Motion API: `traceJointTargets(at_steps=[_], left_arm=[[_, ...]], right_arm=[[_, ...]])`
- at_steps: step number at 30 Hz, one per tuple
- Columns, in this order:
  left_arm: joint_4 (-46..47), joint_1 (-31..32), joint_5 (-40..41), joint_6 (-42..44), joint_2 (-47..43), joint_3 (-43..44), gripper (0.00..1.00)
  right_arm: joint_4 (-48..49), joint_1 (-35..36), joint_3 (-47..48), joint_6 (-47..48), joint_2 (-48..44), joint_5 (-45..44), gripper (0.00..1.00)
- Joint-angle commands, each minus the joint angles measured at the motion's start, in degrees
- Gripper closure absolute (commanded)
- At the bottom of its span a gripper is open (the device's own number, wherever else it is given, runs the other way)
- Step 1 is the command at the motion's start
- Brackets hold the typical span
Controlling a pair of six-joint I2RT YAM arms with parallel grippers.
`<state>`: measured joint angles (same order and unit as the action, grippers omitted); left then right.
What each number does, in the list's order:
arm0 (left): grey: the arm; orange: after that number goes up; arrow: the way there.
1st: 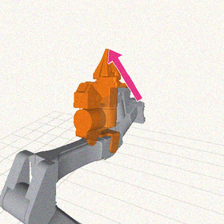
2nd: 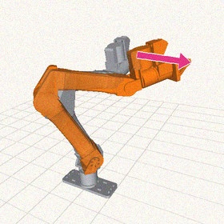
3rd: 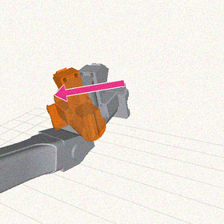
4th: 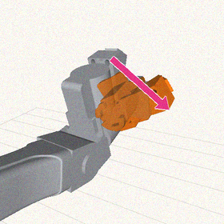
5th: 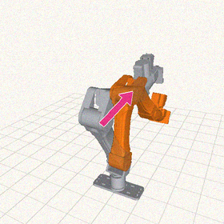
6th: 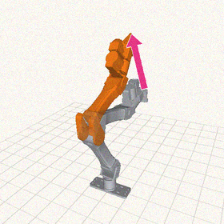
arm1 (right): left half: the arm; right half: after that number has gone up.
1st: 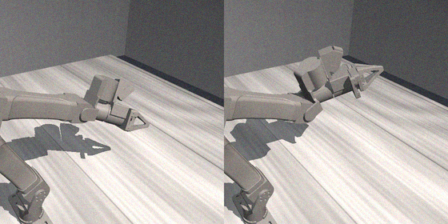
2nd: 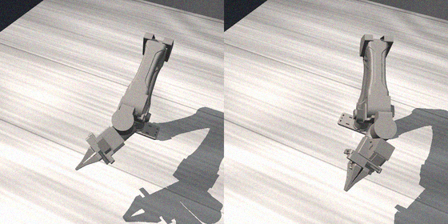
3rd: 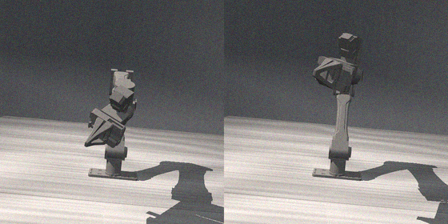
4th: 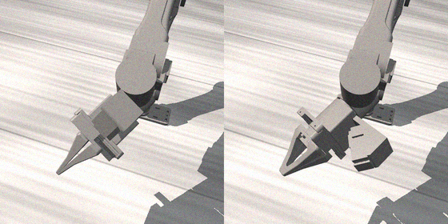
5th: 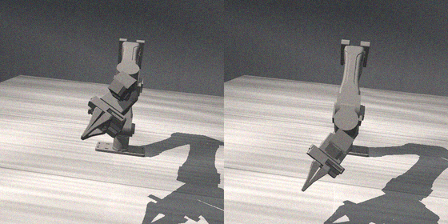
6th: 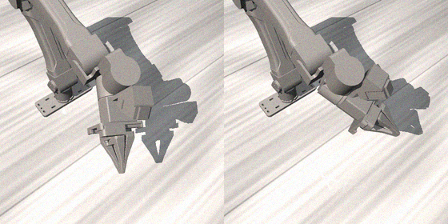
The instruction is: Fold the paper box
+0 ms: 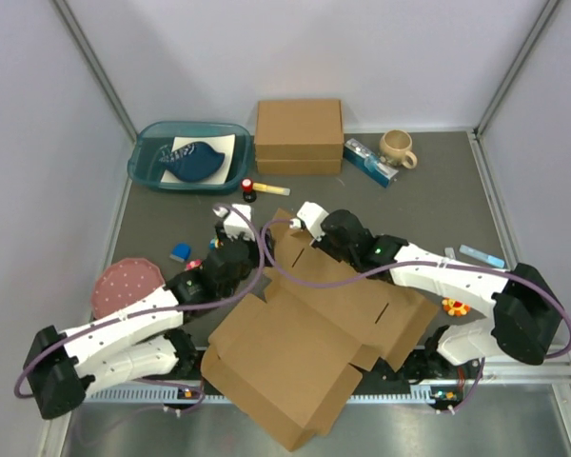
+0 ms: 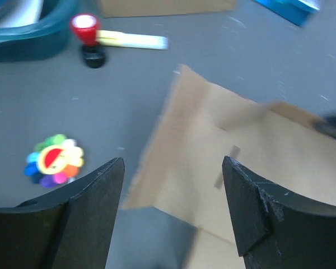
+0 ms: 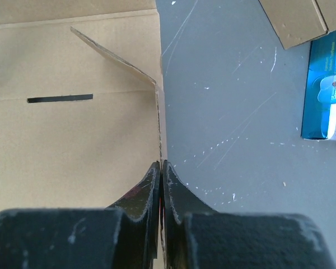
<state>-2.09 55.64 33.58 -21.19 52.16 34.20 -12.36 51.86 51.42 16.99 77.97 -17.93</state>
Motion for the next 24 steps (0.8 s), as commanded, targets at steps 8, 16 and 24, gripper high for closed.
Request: traceJointTargets(at_steps=[8, 16, 24], left_arm=[[13.9, -17.1, -9.4, 0.8, 10.1, -1.8, 0.25], [19.0, -17.8, -16.2, 5.7, 18.3, 2.5, 0.25], [21.0, -21.6, -20.9, 4.4, 23.6, 2.5, 0.33]], right_arm=[[-0.1, 1.1, 0.6, 0.8, -4.3, 1.6, 1.00], [-2.1, 1.8, 2.5, 2.4, -5.0, 1.2, 1.00], [-2.2, 2.0, 2.2, 2.5, -5.8, 1.5, 1.00]])
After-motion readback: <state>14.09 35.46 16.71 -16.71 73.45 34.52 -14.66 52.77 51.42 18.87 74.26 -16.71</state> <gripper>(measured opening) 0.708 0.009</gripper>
